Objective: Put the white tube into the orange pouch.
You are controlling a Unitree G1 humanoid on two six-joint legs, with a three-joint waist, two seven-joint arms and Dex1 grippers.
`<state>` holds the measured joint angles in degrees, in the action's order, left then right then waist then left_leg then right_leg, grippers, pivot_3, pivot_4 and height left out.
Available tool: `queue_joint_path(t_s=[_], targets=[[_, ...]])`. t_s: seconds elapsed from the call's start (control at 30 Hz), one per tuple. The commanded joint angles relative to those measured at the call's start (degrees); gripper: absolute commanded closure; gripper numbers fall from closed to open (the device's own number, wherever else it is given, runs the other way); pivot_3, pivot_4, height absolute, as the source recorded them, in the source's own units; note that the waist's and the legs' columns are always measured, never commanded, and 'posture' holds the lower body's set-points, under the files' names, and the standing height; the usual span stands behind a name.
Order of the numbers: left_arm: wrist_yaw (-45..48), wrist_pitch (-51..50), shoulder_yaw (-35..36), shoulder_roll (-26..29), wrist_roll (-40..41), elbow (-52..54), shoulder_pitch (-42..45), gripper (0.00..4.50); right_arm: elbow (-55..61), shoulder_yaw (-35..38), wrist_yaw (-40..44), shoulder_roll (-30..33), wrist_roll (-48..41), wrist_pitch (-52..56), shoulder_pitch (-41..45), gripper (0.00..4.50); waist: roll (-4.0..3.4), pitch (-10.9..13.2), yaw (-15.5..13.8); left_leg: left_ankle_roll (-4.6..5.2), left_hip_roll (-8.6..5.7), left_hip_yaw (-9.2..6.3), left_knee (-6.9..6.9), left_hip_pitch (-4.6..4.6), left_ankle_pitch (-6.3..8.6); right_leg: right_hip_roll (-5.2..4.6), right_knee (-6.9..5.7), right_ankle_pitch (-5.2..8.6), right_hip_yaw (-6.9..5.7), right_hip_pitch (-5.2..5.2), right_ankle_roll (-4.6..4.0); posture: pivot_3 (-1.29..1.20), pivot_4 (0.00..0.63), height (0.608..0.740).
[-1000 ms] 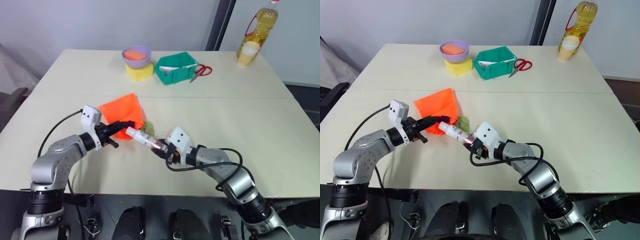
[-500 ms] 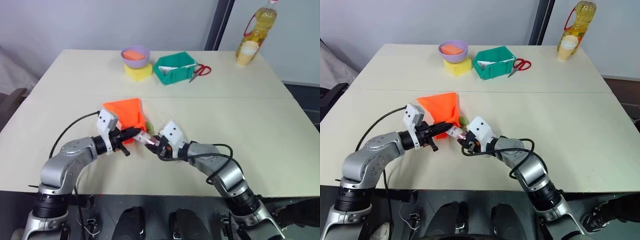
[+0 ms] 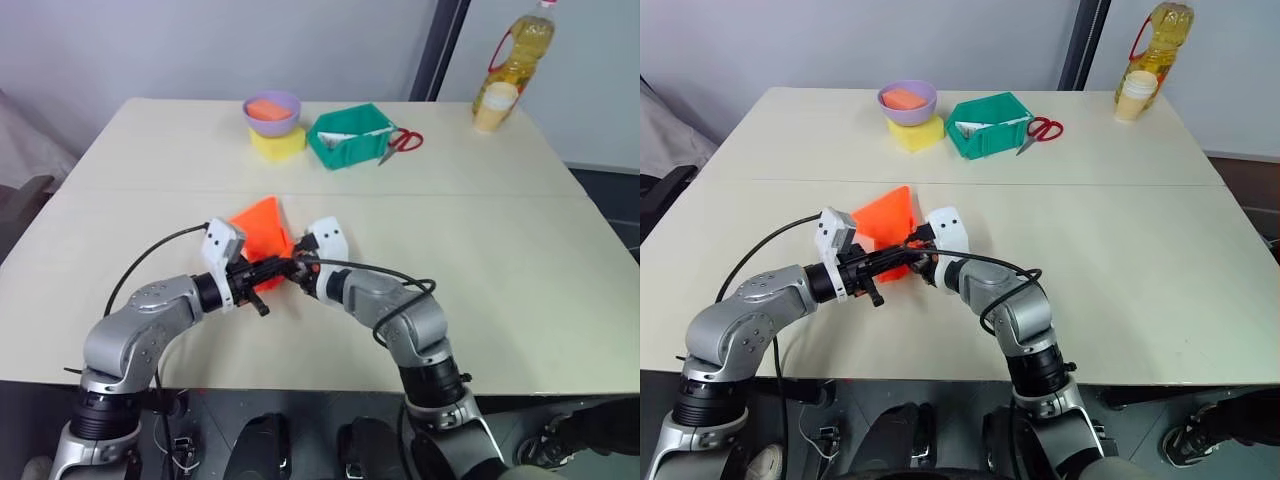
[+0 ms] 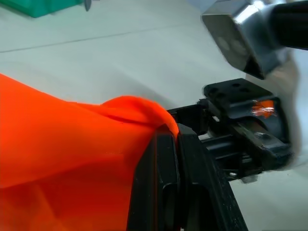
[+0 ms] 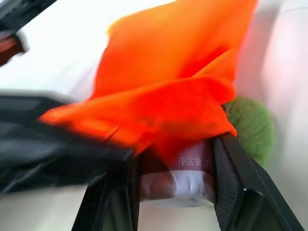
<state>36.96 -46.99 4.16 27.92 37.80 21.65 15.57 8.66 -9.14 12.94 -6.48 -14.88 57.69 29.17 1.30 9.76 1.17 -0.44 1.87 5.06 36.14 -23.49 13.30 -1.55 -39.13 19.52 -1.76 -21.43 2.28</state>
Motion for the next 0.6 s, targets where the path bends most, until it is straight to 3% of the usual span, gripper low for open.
queue_joint_path(t_s=[0.03, 0.17, 0.27, 0.37, 0.4, 0.6], targets=[[-0.24, -1.10, 0.60, 0.02, 2.57, 2.92, 0.55, 4.50, 0.72, 2.26, -1.44, -2.09, -1.36, -0.96, 2.38, 2.81, 0.00, 0.00, -0.02, 0.00, 0.00, 0.00, 0.00, 0.00, 0.00, 0.00, 0.00, 0.00, 0.00, 0.00, 0.00, 0.00, 0.150, 0.737], [-0.68, -0.90, 1.16, 0.40, 2.55, 2.25, 0.83, 4.50, 1.38, 2.40, 0.60, -2.30, -3.23, -0.99, 2.89, 2.81, 0.00, 0.00, 0.02, 0.00, -0.01, 0.00, -0.02, -0.01, 0.00, -0.01, 0.01, 0.00, 0.00, -0.01, 0.00, 0.00, 0.150, 0.737], [-0.93, -0.67, 2.46, 0.94, 2.72, 1.29, 1.04, 4.50, 2.13, 1.84, 1.78, -1.68, -4.14, -0.80, 2.66, 1.77, 0.00, 0.00, 0.09, 0.00, -0.01, 0.00, -0.03, -0.01, 0.00, 0.00, 0.01, 0.00, 0.00, -0.03, 0.00, 0.00, 0.150, 0.737], [-0.80, -0.52, 3.84, 1.47, 2.70, 0.26, 1.15, 4.50, 3.48, 1.12, 2.26, -0.46, -3.87, -1.15, 2.09, 0.29, 0.00, 0.00, 0.13, 0.00, -0.01, 0.00, -0.04, -0.01, 0.00, 0.00, 0.01, 0.00, 0.00, -0.04, -0.01, 0.00, 0.150, 0.737], [-0.79, -0.49, 4.47, 1.67, 2.79, -0.23, 1.20, 4.50, 4.45, 0.75, 2.76, 0.38, -3.90, -1.13, 1.65, 0.02, 0.00, 0.00, 0.12, 0.00, -0.01, 0.00, -0.04, -0.01, 0.00, 0.00, 0.01, 0.00, 0.00, -0.03, -0.01, 0.00, 0.150, 0.737], [-0.82, -0.07, 7.85, 2.60, 3.47, -3.85, 1.43, 4.50, 12.85, -1.66, 8.33, 8.39, -5.36, -1.49, -1.86, 0.02, 0.00, 0.00, 0.01, 0.01, -0.01, 0.00, -0.04, -0.03, 0.01, -0.02, 0.04, 0.01, 0.00, -0.04, 0.00, 0.00, 0.150, 0.737]])
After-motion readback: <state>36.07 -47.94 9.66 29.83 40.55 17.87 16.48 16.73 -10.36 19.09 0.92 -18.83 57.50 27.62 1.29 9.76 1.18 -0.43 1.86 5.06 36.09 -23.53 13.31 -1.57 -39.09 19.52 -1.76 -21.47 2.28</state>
